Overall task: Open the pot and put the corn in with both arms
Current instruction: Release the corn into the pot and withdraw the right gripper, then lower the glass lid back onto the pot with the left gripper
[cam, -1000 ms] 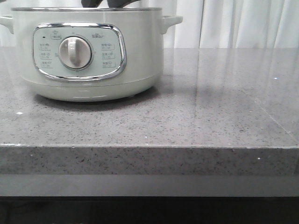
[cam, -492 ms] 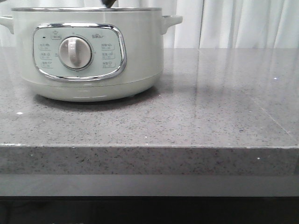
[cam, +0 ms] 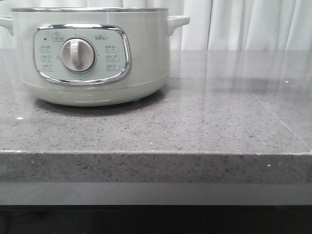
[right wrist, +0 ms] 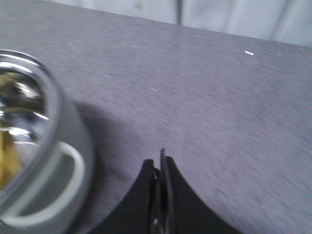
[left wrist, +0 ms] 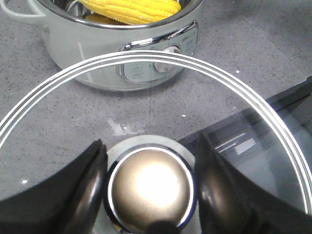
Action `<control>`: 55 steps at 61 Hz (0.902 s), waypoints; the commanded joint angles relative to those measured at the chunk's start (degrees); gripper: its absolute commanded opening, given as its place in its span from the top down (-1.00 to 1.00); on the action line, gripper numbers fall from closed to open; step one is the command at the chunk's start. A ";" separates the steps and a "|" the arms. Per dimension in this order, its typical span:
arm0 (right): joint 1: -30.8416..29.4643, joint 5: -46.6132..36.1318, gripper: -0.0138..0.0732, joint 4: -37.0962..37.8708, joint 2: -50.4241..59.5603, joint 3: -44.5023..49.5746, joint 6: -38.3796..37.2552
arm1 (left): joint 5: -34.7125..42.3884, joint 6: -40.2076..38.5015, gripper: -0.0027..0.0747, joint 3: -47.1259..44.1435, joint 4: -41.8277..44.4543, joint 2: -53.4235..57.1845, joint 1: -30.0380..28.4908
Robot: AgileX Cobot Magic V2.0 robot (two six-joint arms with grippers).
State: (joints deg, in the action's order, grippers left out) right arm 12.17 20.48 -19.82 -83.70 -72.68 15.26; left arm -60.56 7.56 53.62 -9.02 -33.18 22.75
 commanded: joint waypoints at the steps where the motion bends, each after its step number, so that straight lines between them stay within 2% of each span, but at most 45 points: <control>1: -2.84 -6.45 0.84 0.16 7.73 4.70 0.09 | 7.74 -0.48 0.26 1.92 -1.72 0.06 0.28; 12: -3.78 -12.75 0.84 0.34 18.68 18.95 1.61 | 7.74 -0.48 0.26 1.92 -1.72 0.06 0.28; 31: -3.72 -14.39 0.84 0.34 41.67 39.88 1.61 | 7.74 -0.48 0.26 1.92 -1.72 0.06 0.28; 45: -3.72 -14.08 0.84 0.34 58.07 48.52 1.61 | 8.92 -0.48 0.26 1.92 -1.72 -0.06 0.28; 55: -3.72 -14.17 0.84 0.34 63.19 50.05 1.61 | 9.18 -0.23 0.26 5.77 -1.72 -4.19 0.28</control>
State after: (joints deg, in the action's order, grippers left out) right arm 8.66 11.02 -19.62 -21.67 -21.37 16.23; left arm -59.67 7.56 55.20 -9.06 -34.97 22.75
